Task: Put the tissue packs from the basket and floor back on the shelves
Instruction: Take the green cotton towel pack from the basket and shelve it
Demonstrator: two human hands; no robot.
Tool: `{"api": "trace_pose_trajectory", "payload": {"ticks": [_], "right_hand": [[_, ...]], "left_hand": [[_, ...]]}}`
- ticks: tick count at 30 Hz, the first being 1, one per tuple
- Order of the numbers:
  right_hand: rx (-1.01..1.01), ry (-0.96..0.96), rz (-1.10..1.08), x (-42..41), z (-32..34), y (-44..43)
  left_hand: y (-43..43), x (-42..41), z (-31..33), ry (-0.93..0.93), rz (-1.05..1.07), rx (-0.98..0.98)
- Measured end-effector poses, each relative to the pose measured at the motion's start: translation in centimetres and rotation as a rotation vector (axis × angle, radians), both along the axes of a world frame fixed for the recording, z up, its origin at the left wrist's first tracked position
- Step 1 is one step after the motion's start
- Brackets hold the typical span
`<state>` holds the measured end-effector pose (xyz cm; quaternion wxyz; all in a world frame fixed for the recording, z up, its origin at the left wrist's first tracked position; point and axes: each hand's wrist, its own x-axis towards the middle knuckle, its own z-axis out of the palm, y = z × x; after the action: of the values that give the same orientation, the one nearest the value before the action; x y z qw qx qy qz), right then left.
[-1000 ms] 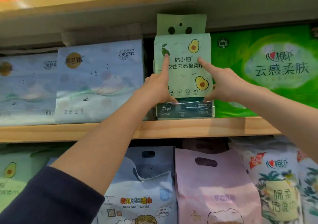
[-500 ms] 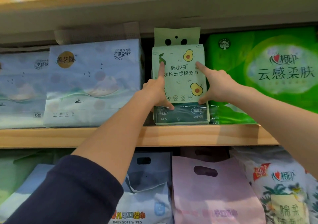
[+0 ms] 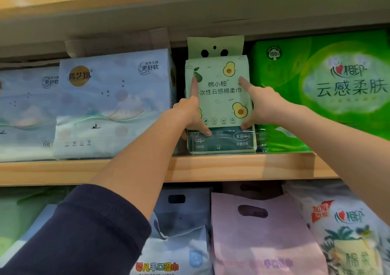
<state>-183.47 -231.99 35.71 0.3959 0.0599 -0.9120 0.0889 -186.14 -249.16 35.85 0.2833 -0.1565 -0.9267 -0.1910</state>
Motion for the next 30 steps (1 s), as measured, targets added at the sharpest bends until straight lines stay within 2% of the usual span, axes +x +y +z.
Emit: {"api": "trace_pose_trajectory", "payload": {"ticks": [6, 14, 21, 30], "right_hand": [[-0.044, -0.025, 0.013, 1.5, 0.1, -0.4], [-0.109, -0.052, -0.006, 4.4, -1.0, -1.2], [-0.127, 0.008, -0.039, 8.4, -3.0, -2.6], [-0.070, -0.001, -0.095, 15.1, -7.1, -6.3]], "left_hand": [[-1.0, 1.1, 0.1, -0.035, -0.054, 0.031], [-3.3, 3.5, -0.1, 0.076, -0.104, 0.019], [-6.8, 6.5, -1.7, 0.264, -0.094, -0.096], [-13.5, 12.0, -6.0, 0.265, -0.108, -0.270]]}}
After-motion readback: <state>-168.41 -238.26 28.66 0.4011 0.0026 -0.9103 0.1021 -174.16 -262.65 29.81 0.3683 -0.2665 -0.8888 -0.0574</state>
